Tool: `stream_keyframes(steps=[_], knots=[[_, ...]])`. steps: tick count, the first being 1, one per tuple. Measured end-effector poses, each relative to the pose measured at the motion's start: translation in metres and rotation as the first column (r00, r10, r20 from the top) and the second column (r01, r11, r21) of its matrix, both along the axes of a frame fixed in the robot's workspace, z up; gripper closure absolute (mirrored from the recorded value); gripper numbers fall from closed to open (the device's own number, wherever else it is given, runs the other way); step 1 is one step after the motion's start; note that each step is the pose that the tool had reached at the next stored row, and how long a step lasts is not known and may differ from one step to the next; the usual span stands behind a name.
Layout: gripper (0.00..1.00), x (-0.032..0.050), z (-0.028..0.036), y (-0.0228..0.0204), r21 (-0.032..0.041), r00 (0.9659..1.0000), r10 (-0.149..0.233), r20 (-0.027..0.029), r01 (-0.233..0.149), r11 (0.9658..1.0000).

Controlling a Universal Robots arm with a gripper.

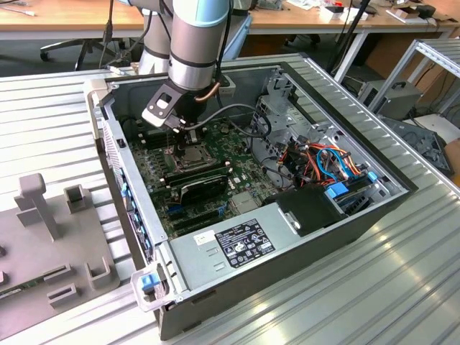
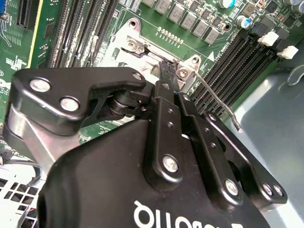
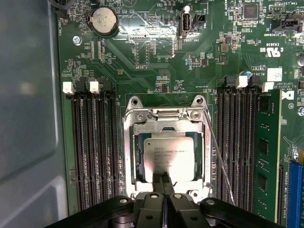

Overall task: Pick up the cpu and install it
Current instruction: 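Close the cpu cover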

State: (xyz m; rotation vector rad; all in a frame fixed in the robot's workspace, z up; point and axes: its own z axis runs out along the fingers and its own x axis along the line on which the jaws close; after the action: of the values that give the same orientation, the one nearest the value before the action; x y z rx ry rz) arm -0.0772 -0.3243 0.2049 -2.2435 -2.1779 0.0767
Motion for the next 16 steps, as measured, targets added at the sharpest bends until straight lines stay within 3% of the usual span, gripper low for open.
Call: stream_keyframes(steps=[3,12,16], knots=[[0.89,0.0,0.0003,0.0,0.0003,1.0,0.0,0.0002,0.0,1.0],[0.89,0.0,0.0098,0.0,0.0002,1.0,0.0,0.0001,0.0,1.0],[0.89,-0.0014,0.0099,0.0,0.0003,1.0,0.0,0.0002,0.0,1.0]])
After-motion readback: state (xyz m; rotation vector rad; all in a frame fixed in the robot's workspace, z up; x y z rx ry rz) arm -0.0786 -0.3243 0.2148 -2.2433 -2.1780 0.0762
